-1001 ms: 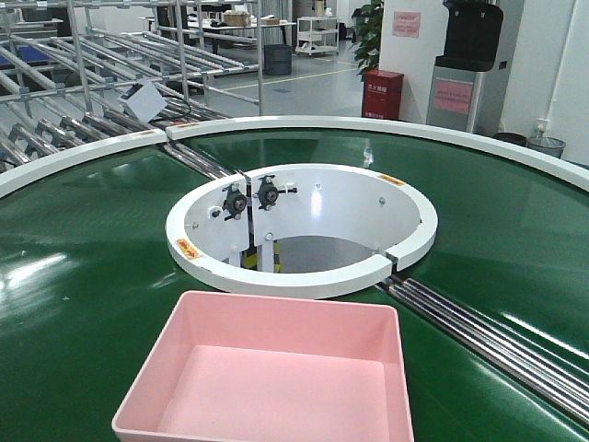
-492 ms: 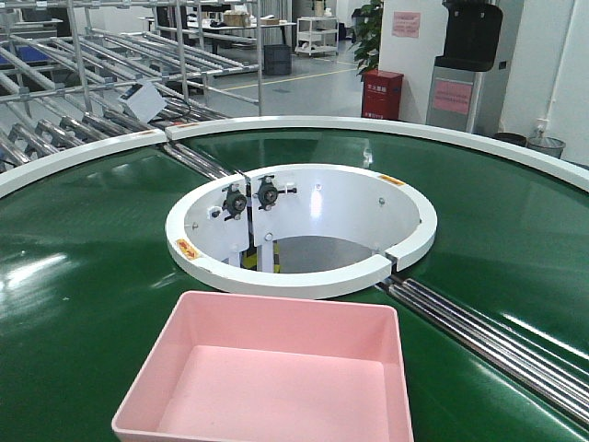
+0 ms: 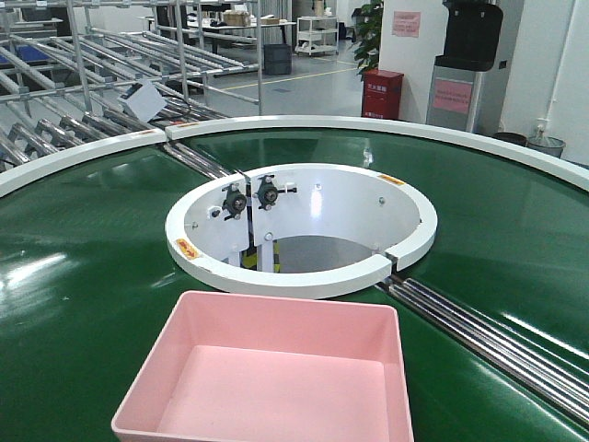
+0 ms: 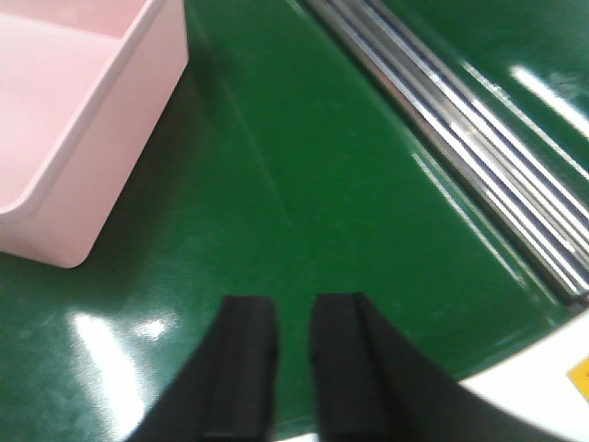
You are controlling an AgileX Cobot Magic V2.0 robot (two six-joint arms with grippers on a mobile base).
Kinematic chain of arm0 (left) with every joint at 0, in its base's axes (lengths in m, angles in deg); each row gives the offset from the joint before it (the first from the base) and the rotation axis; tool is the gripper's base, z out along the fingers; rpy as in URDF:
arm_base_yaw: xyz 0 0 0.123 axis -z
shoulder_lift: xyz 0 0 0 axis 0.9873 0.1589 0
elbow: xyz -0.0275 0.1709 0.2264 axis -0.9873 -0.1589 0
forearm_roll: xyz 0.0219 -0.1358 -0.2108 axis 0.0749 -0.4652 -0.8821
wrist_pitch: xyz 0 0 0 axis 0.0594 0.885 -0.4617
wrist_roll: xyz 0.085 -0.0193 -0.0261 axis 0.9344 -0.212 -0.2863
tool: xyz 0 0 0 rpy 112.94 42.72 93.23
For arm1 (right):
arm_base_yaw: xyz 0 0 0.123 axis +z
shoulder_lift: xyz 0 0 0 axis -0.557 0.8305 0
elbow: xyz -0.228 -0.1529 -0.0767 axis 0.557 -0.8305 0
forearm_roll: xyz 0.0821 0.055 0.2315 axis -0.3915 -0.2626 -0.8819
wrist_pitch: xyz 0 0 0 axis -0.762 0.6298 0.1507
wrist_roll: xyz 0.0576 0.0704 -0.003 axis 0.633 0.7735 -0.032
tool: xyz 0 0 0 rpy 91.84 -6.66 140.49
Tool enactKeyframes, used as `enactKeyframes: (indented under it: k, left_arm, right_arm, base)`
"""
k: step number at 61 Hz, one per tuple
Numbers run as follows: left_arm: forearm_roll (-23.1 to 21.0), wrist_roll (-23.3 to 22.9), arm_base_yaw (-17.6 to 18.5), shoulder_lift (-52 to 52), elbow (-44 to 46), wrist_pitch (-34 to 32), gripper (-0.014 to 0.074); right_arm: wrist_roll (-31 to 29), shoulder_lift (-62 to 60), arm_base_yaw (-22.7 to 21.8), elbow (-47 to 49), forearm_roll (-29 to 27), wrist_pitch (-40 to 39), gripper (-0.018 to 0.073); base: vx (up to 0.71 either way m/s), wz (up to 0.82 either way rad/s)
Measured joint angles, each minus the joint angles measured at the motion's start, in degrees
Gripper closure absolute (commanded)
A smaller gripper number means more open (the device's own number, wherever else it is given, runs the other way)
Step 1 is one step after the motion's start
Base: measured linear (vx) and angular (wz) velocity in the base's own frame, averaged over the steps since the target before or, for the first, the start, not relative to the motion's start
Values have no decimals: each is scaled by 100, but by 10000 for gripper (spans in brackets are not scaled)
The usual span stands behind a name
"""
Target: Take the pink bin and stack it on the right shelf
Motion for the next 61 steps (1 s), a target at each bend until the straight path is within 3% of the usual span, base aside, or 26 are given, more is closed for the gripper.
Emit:
enactKeyframes:
  k: [10,17,24,32,42,48,61]
  left_arm:
    - [-406,633,448,633,-14,-331,66]
    - [-666,1048,825,1215,272,-237,53]
    - [-712,1236,1068,1935,925,180,53]
    - [-712,1283,1123,2815,1721,737,53]
    - [-712,1289,1123,3904,2752,1165,53]
    - [-712,1289,1123,4505,3289,1214,53]
    - [-741,1289,1129,5596,4309,1278,53]
  right_arm:
    - [-983,793,0,475,-691,228,-49]
    - [-1612,1374,108,879,-1078,622,-69]
    - [-1770,1835,526,1315,-1034,890,-55]
    - [-1245,2420,1041,1882,-427,1116,-39]
    - [99,3264,1435,2855,327,1621,-15]
    - [536,3776,1468,3489,390,1961,-8]
    - [645,4857,1468,4726,151,2703,-8]
  base:
    - [0,0]
    - [0,0]
    - [0,0]
    - [0,0]
    - [0,0]
    - [0,0]
    - [0,0]
